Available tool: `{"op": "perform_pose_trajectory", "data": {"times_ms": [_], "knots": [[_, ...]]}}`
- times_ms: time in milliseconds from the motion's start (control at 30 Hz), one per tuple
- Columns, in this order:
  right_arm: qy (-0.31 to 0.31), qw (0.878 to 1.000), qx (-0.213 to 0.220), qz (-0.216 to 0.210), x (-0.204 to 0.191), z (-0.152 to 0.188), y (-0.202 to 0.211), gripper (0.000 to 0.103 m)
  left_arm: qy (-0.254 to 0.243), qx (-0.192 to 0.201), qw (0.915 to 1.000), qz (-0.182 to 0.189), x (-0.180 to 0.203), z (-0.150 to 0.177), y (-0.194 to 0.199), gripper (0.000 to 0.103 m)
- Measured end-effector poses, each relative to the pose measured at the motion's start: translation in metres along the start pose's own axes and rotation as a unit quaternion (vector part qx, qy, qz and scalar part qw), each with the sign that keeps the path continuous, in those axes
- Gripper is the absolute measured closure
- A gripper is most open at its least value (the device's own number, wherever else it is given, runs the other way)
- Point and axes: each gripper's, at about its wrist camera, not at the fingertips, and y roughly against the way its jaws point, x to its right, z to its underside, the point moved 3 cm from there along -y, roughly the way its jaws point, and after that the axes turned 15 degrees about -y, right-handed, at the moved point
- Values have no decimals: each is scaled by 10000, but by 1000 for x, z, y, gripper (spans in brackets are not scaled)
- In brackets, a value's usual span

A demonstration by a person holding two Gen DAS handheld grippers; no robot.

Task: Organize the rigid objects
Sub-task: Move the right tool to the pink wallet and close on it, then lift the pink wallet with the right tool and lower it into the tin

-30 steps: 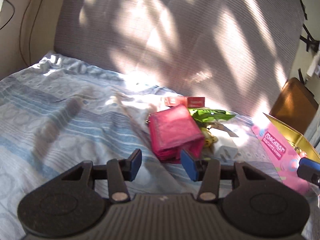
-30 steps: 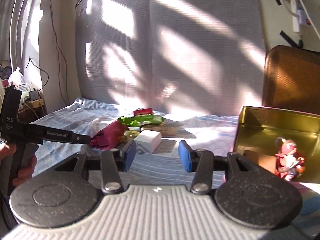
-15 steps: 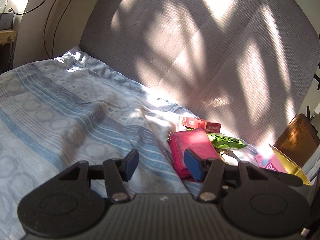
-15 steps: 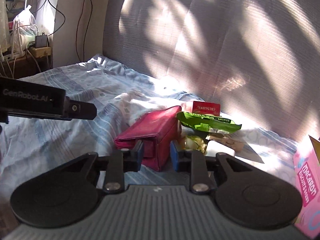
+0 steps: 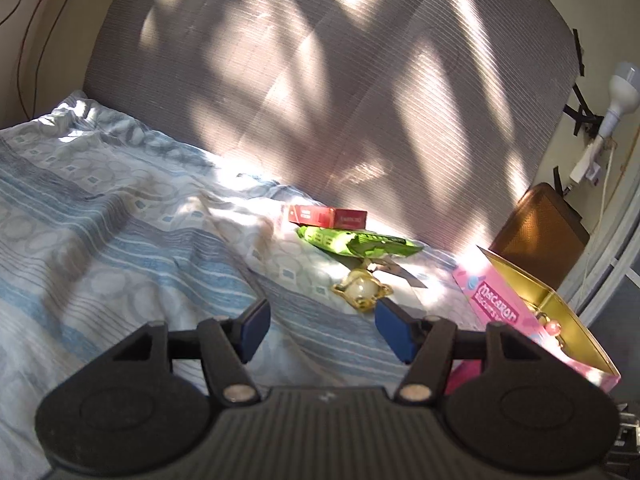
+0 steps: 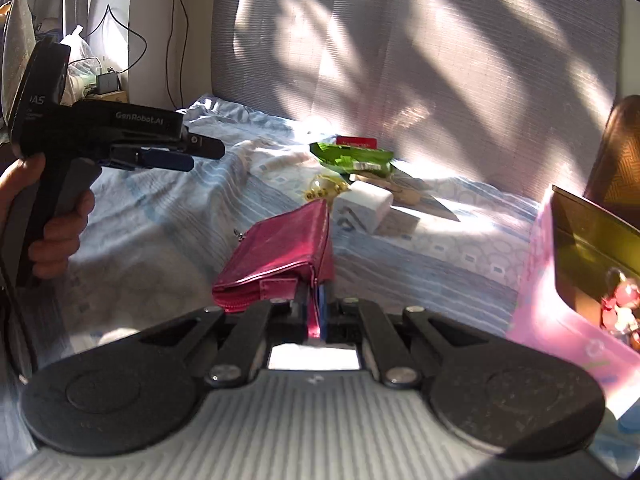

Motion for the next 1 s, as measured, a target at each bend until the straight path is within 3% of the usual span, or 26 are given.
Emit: {"op": "perform_pose_trajectory", "data": {"times_ms": [100,167,233,333,433,467,533,700,733,800,1000], "knots": [[-155,9966,162,791,42,19,34,94,-161,-235,9983,515,24,3,-10,44],[-639,9878,409,1360,77,26,56,90,-305,-325,9953,855,46,5,-13,44],[-1247,9788,604,1506,101,32,77,90,-489,-351,9923,1087,67,6,-13,44],[-1884,9710,797,1240,113,40,94,90,-670,-462,9847,1544,101,12,-17,44],[-1992,9740,798,732,99,44,92,88,-703,-658,9776,1871,126,17,-26,44],[-1972,9759,767,536,93,45,90,85,-708,-721,9757,1945,133,19,-29,44],[-1895,9787,733,288,83,45,84,66,-764,-852,9723,2038,146,23,-35,47],[-1570,9861,508,168,70,40,57,58,-997,-1260,9614,2235,176,38,-56,64],[-1612,9861,379,137,70,41,50,61,-981,-1333,9576,2356,182,43,-58,66],[-1585,9858,445,330,70,41,46,73,-1205,-1255,9618,2114,190,41,-52,66],[-1767,9757,1290,129,87,20,83,77,-1481,-562,9616,2240,220,-9,-29,70]]}}
